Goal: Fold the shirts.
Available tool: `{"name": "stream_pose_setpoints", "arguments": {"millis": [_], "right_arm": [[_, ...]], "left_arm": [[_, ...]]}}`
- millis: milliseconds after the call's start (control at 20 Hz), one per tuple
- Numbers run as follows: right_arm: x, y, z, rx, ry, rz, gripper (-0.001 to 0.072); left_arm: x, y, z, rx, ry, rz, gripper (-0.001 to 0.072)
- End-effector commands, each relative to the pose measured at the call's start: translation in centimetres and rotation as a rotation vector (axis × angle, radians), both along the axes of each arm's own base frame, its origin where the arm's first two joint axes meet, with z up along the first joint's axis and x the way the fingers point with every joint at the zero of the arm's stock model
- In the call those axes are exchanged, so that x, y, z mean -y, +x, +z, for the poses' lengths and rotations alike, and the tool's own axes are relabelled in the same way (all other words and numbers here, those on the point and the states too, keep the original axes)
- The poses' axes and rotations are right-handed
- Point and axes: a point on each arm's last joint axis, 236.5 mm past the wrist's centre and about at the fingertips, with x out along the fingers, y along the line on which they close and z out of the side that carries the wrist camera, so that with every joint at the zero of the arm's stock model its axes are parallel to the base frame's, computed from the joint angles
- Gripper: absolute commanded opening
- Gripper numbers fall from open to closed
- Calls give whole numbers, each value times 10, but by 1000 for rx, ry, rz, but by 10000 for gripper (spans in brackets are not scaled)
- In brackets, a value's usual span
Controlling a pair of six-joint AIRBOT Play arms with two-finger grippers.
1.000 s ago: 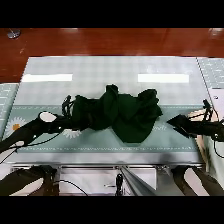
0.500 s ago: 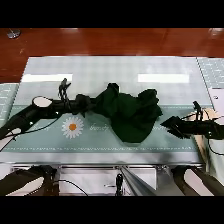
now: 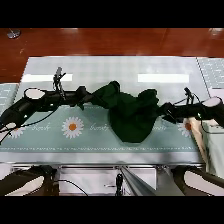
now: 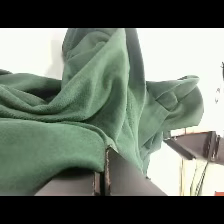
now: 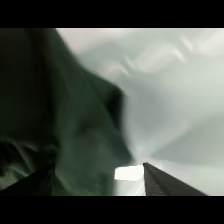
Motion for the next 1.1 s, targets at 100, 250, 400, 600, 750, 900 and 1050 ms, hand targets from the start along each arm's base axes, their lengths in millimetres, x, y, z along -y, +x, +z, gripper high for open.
{"name": "stream_pose_setpoints", "arguments": {"millis": [100, 250, 400, 600, 750, 900, 1050], "right_arm": [[-26, 38, -12, -20, 5, 63, 406], [-30, 48, 1, 13, 6, 121, 20], [-17, 74, 53, 101, -47, 206, 19], [15, 150, 244, 525, -173, 141, 19], [23, 140, 405, 858, -266, 134, 19], [27, 78, 512, 1100, -416, 102, 19], [31, -1, 559, 1219, -543, 52, 19]], "left_arm": [[2, -3, 2, -1, -6, -20, 35], [1, 1, 6, 9, -8, -15, 35], [-11, 31, 57, 118, -49, 28, 35], [-56, 90, 241, 488, -187, 183, 35], [-97, 80, 387, 814, -190, 245, 34], [-128, 25, 493, 1077, -154, 299, 34], [-155, -39, 545, 1263, -8, 384, 34]]}}
